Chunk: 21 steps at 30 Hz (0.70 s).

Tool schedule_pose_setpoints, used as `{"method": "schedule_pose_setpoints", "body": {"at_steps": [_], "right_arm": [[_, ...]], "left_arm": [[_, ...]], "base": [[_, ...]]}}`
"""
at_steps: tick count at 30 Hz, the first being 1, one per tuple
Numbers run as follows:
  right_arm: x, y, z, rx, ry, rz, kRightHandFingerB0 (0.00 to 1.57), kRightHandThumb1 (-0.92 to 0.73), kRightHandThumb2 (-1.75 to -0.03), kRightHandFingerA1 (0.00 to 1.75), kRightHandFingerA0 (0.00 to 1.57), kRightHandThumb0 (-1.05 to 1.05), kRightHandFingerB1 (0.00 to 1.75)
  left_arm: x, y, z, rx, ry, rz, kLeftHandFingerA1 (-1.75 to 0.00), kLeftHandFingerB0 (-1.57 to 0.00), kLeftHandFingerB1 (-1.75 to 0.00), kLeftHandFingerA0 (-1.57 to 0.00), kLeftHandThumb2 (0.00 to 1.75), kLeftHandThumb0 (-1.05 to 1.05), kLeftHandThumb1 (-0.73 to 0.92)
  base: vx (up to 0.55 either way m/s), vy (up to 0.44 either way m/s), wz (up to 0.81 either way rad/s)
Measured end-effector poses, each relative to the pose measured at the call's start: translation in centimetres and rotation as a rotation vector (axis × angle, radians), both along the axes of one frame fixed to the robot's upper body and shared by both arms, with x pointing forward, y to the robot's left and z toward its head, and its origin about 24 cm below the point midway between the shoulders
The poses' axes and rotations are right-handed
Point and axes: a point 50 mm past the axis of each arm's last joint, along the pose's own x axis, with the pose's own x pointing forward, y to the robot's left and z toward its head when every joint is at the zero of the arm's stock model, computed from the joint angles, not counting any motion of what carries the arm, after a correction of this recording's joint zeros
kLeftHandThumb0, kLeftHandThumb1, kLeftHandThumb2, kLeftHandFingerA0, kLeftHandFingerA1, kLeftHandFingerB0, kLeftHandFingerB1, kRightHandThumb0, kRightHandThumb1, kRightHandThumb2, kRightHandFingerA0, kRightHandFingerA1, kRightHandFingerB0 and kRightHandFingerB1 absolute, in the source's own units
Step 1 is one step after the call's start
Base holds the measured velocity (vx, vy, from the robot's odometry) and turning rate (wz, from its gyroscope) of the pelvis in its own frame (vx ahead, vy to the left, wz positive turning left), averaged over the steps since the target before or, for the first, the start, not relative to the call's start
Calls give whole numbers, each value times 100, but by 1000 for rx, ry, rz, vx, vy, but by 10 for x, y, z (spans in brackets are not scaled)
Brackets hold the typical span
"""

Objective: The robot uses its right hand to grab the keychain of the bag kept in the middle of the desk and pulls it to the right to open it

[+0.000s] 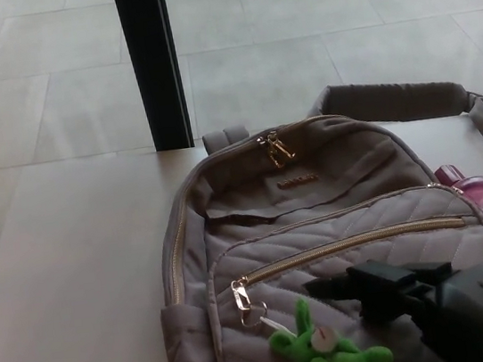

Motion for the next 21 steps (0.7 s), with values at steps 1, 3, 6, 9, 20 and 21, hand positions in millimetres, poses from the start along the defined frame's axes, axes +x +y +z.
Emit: {"method": "schedule_pose_setpoints", "body": {"at_steps": [1, 3, 6, 9, 20, 21], "right_arm": [[0, 0, 0, 0, -2, 0, 28, -42, -79, 90, 97, -60, 48], [0, 1, 0, 3, -6, -1, 30, -43, -81, 93, 98, -62, 50], [0, 3, 0, 3, -16, 4, 29, -41, -80, 94, 97, -56, 50], [0, 5, 0, 6, -24, 9, 33, -40, -78, 94, 102, -55, 51], [-1, 10, 2, -5, -52, 16, 40, -48, -55, 87, 104, -46, 41], [-1, 10, 2, -6, -52, 16, 42, -50, -56, 87, 105, -46, 43]], "left_arm": [[0, 0, 0, 0, 0, -1, -53, -58, -42, -57, 62, -70, 71], [0, 0, 0, 0, -1, -2, -53, -59, -42, -59, 62, -69, 71], [1, 0, 0, 2, 3, -10, -53, -62, -42, -61, 62, -70, 71], [1, 0, 0, 6, 6, -14, -51, -59, -42, -59, 62, -70, 70], [1, 0, 0, 8, 4, -15, -53, -60, -42, -59, 62, -72, 73], [1, 0, 0, 8, 5, -17, -53, -59, -42, -57, 62, -71, 73]], "base": [[0, 0, 0], [0, 0, 0], [0, 0, 0], [0, 0, 0], [0, 0, 0], [0, 0, 0]]}}
